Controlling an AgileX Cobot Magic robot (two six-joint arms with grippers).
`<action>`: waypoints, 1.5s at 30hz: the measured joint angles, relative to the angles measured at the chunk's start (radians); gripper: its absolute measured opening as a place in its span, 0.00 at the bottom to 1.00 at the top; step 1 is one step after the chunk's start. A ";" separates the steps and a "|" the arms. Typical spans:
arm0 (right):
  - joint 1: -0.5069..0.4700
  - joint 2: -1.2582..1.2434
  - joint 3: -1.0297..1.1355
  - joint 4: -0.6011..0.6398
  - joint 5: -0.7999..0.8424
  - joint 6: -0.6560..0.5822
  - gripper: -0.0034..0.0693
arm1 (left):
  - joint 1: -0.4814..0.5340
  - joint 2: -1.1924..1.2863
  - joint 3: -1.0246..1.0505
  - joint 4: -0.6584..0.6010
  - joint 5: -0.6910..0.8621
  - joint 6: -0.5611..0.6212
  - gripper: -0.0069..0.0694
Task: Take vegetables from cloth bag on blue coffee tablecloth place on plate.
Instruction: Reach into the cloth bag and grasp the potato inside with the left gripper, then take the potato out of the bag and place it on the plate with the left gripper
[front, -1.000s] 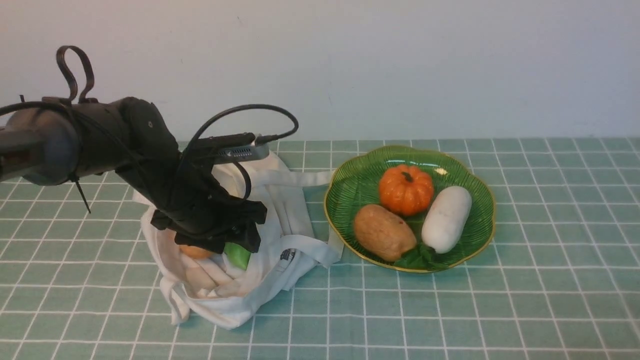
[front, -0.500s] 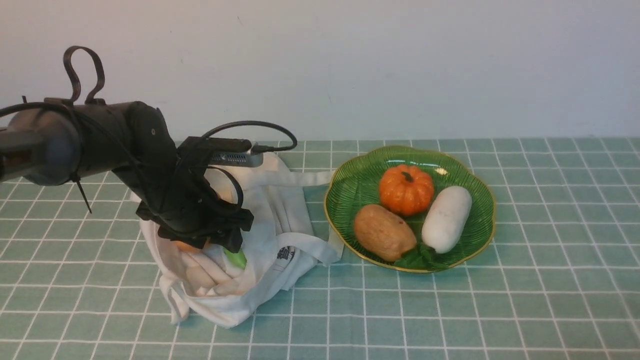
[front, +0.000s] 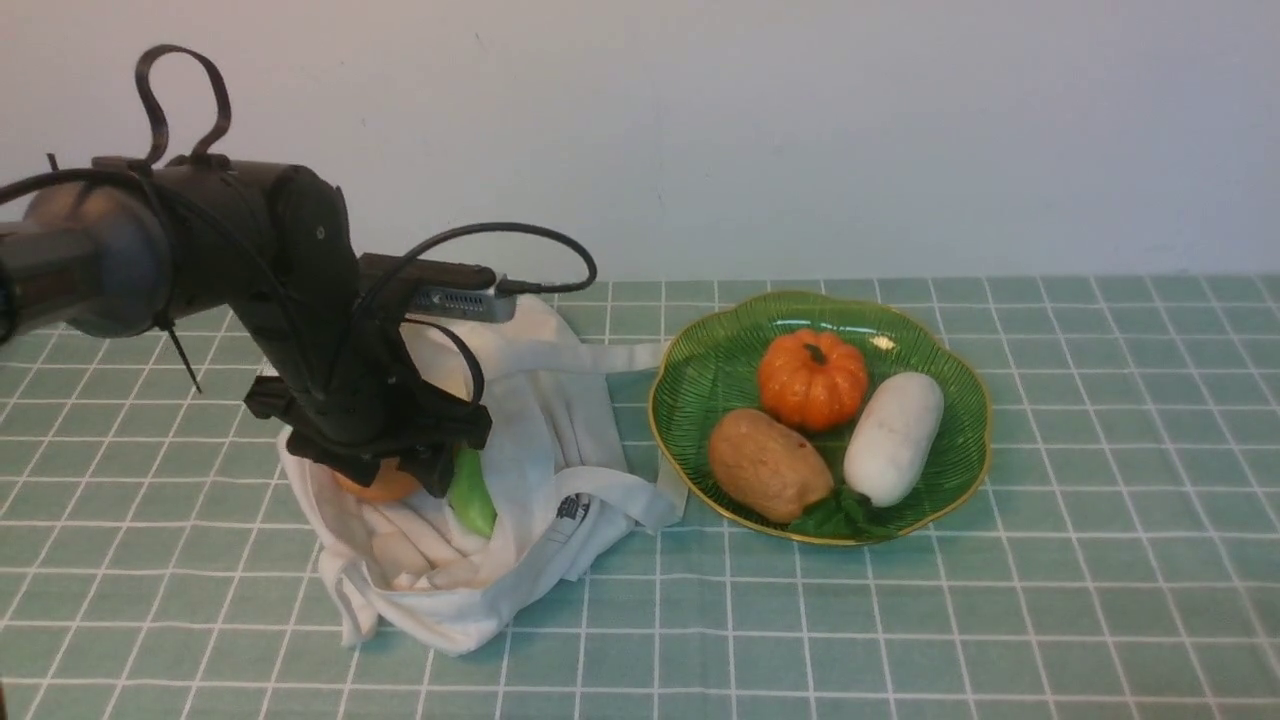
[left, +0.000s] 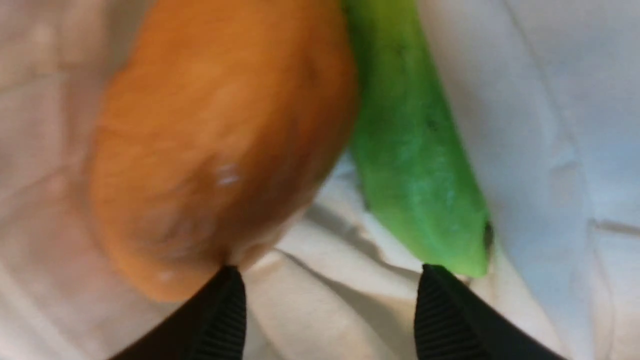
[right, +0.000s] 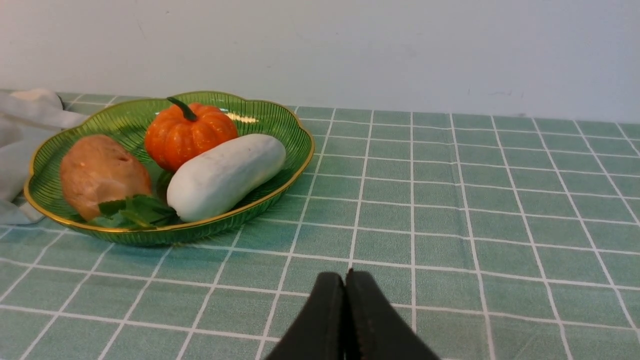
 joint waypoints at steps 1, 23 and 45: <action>0.000 0.000 0.000 0.000 0.000 0.000 0.03 | -0.008 0.005 0.000 0.000 -0.005 0.000 0.64; 0.000 0.000 0.000 0.000 0.000 0.000 0.03 | -0.033 0.030 -0.119 0.294 0.070 -0.135 0.77; 0.000 0.000 0.000 0.000 0.000 0.000 0.03 | -0.031 -0.049 -0.124 0.332 0.078 -0.143 0.73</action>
